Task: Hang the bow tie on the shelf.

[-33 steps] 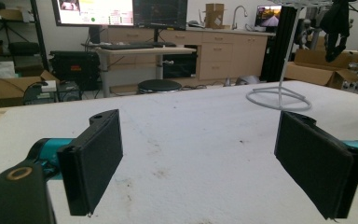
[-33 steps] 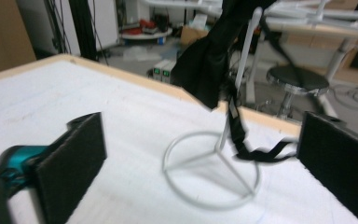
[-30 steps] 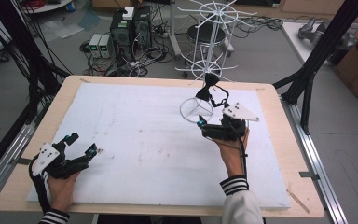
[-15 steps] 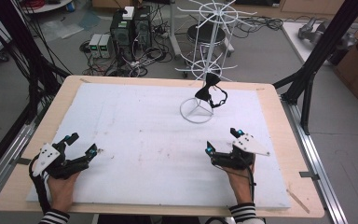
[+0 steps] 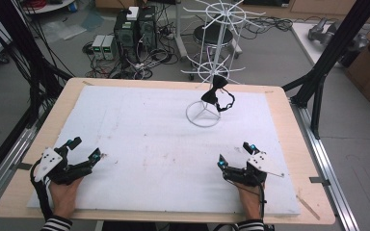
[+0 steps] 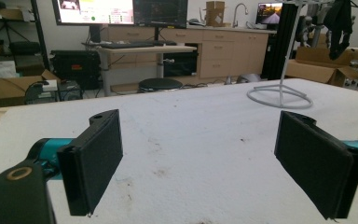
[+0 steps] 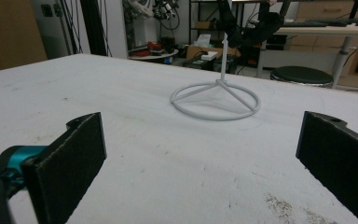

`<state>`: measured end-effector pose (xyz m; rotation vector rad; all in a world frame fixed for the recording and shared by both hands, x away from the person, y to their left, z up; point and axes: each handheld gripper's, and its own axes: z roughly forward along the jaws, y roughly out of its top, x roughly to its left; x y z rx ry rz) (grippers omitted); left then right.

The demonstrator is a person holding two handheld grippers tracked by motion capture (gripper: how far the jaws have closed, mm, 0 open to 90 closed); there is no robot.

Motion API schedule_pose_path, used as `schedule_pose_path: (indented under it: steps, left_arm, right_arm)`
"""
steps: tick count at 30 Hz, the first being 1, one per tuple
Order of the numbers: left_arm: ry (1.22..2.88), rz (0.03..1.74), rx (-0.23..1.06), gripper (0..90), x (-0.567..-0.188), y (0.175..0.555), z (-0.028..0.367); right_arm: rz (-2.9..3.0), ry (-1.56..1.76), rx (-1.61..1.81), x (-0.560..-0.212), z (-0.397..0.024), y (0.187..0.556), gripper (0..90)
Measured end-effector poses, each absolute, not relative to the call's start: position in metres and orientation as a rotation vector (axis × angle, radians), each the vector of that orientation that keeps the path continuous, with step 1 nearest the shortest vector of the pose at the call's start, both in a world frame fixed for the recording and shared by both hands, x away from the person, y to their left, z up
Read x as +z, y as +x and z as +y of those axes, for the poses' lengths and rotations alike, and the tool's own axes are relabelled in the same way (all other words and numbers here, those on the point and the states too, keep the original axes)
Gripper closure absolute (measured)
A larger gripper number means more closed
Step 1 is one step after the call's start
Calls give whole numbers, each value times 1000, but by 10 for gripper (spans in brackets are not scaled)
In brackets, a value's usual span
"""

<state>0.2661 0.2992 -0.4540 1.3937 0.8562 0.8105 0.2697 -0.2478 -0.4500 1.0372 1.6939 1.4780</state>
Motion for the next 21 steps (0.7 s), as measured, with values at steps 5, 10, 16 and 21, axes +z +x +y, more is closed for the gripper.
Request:
schedule_pose_path:
  steps: [5,10,16,21]
  left_arm:
    - [1391,853,811,154,-454,266,299]
    - [1388,854,809,154,-454,266,300]
    - [1386,852,810,153,-454,266,300]
    - [1381,854,808,153,-454,266,300]
  right_arm:
    - [1658,1021,1481,-451,-247,266,4]
    - [1635,1030,1491,-452,-249,265,4]
    - [1633,1008,1481,-452,-248,264,4]
    - [1631,1006,1476,-452,-247,263,4]
